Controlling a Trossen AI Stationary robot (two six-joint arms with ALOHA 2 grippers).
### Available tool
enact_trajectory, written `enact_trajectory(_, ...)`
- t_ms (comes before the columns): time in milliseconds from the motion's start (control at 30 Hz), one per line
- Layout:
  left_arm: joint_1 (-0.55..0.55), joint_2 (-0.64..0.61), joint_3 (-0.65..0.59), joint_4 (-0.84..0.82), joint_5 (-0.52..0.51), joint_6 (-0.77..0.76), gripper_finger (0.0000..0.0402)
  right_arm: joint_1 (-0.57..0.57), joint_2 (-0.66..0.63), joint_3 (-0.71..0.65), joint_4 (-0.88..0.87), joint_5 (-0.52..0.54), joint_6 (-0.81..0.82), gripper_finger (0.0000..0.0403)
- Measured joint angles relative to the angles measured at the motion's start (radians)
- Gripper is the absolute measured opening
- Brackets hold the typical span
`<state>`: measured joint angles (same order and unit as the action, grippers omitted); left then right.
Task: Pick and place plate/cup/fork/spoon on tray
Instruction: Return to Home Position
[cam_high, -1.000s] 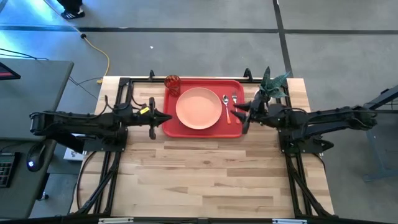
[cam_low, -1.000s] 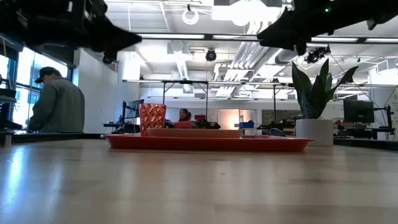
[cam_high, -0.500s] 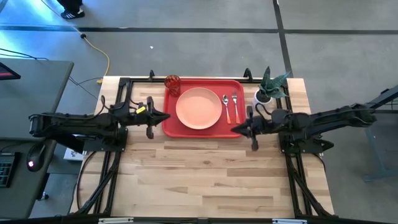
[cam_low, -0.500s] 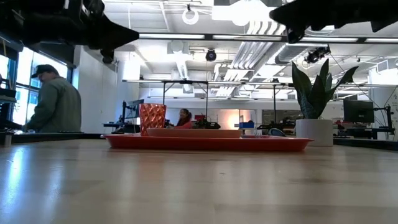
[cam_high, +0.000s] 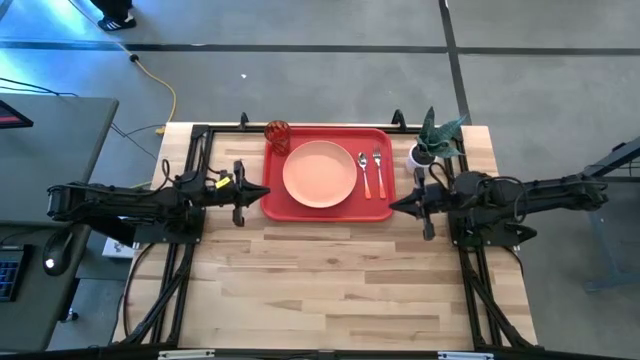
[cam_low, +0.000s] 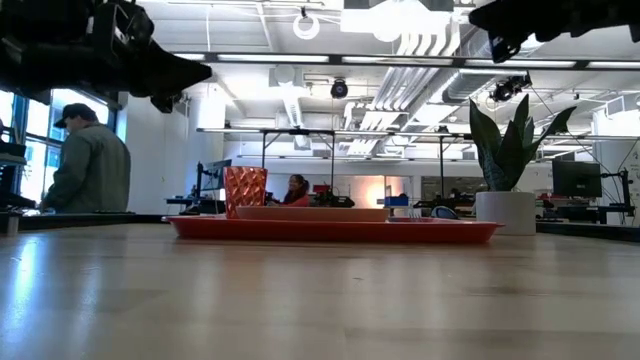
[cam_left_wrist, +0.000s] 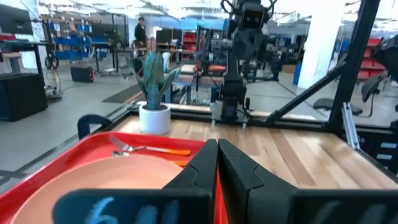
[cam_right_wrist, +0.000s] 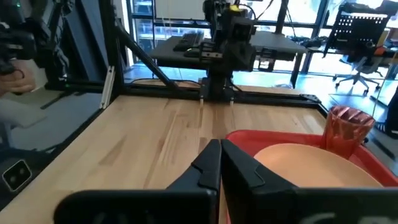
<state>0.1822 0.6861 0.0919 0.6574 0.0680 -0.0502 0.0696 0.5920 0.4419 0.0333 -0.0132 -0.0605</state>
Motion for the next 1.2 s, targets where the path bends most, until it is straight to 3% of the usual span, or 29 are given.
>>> enact_trajectory(133,0.001,0.002,-0.001,-0.003,-0.053,0.000,0.0003,0.000,-0.050,0.000,-0.061,-0.011,-0.008,0.0000)
enact_trajectory(400,0.000,0.021,0.000,-0.017,-0.047,0.002,0.0003,0.000,-0.086,0.000,-0.119,-0.018,0.026,0.0000)
enact_trajectory(767,-0.043,0.093,0.000,-0.034,-0.053,0.009,0.0003,0.000,0.074,0.000,0.053,-0.043,0.027,0.0000)
enact_trajectory(933,-0.053,0.084,0.000,-0.034,-0.054,0.017,0.0003,0.000,0.127,0.000,0.085,-0.105,0.023,0.0000)
enact_trajectory(1200,-0.052,0.013,0.000,-0.078,-0.054,0.038,0.0003,0.000,-0.067,0.000,0.003,-0.111,0.018,0.0000)
